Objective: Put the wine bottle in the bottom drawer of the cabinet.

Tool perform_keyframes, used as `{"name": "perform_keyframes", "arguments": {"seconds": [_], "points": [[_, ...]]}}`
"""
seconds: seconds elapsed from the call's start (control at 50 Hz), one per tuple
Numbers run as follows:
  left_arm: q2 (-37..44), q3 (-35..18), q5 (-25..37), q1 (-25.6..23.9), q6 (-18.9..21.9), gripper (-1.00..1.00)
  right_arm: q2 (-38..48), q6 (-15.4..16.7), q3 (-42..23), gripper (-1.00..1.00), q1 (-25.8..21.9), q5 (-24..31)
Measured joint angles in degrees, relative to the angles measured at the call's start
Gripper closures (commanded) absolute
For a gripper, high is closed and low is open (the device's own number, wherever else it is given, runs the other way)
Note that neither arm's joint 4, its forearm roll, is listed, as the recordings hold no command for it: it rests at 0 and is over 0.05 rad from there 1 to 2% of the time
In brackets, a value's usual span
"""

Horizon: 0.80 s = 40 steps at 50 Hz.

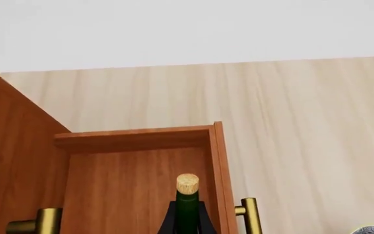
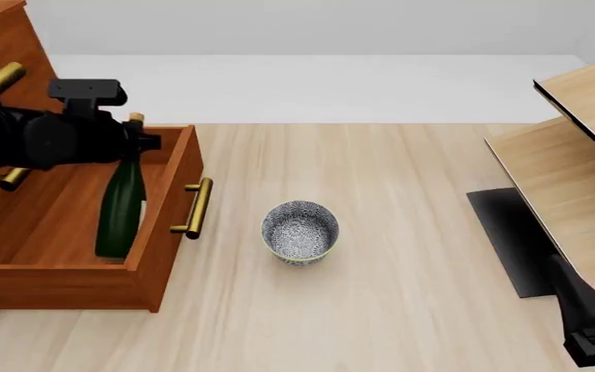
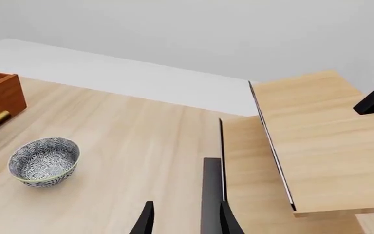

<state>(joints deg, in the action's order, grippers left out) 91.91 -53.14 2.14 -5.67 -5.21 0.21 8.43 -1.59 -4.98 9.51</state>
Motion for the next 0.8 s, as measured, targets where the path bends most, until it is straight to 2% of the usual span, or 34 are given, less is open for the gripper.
{"name": "perform_keyframes", "arguments": {"seconds": [0.8], "points": [[4.3, -0.6, -4.0, -0.1, 0.3, 1.0, 0.0, 0.2, -0.1, -1.0, 0.4, 0.3]]}}
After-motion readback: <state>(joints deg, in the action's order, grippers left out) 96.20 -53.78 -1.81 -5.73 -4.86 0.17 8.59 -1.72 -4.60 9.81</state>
